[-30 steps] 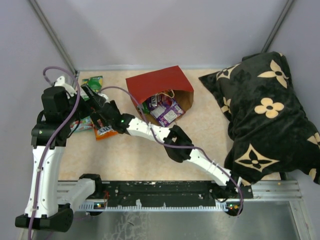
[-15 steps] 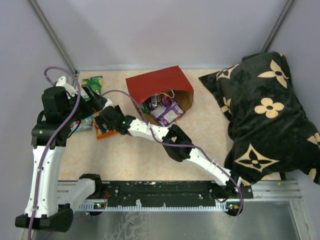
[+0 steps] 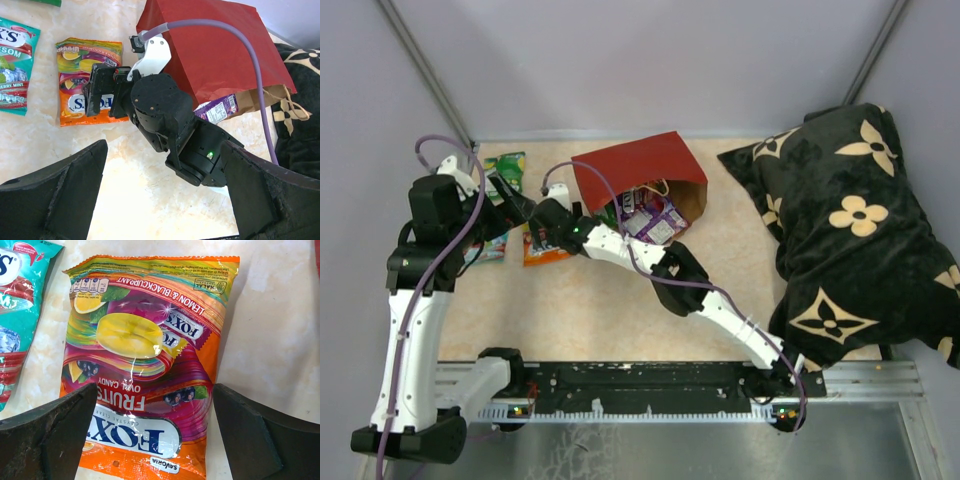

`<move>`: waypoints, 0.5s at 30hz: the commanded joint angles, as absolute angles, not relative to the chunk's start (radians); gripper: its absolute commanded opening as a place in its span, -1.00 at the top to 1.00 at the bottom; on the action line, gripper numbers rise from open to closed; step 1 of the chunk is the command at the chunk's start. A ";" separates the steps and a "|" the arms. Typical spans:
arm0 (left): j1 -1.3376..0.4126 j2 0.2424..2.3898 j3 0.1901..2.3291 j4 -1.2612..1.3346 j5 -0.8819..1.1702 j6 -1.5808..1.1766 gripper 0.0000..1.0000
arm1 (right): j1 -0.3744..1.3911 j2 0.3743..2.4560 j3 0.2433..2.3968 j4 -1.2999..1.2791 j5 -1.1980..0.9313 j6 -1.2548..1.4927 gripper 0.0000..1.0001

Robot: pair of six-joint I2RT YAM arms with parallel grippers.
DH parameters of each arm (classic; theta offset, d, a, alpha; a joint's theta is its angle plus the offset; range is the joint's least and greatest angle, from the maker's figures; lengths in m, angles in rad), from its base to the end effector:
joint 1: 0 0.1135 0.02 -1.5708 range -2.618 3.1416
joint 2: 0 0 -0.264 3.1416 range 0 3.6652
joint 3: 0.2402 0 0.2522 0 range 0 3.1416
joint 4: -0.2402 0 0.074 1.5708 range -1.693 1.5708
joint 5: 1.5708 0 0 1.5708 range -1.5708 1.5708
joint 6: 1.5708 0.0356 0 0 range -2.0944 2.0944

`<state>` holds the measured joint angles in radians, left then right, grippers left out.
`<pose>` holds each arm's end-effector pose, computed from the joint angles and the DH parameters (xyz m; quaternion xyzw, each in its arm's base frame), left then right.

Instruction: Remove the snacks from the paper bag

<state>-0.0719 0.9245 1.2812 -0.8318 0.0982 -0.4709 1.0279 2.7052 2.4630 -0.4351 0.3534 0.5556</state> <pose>0.1662 -0.0155 0.4160 -0.1439 0.8408 -0.1798 0.4900 0.3180 0.5032 0.1573 -0.1339 0.8809 0.1913 0.4116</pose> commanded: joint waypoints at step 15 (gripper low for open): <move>-0.069 0.927 1.296 -0.848 0.128 -0.464 -1.00 | 1.058 2.554 2.265 -0.410 0.250 0.672 -0.98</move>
